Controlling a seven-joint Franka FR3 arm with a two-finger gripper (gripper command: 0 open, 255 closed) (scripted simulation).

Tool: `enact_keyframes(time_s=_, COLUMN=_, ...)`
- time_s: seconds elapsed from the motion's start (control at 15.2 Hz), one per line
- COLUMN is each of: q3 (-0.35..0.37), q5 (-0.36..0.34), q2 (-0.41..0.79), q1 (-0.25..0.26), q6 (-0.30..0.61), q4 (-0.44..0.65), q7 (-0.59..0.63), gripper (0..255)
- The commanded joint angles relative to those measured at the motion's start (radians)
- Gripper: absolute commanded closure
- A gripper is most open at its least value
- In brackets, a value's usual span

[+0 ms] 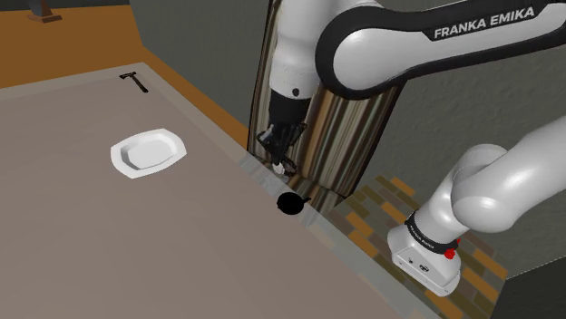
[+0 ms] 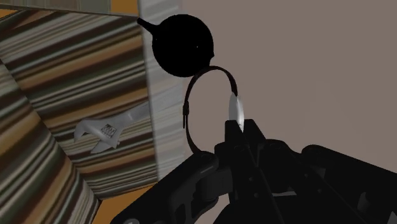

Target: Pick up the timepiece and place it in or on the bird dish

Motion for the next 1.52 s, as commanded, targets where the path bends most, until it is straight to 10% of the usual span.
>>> enact_keyframes(time_s=0.0, q3=-0.014, q5=0.035, q2=-0.088, q1=0.019, q6=-0.021, q4=-0.066, q7=-0.015, gripper=255)
enact_keyframes(time_s=1.45, q3=0.030, q5=0.081, q2=-0.048, q1=0.040, q6=0.234, q4=-0.283, q7=-0.041, gripper=255)
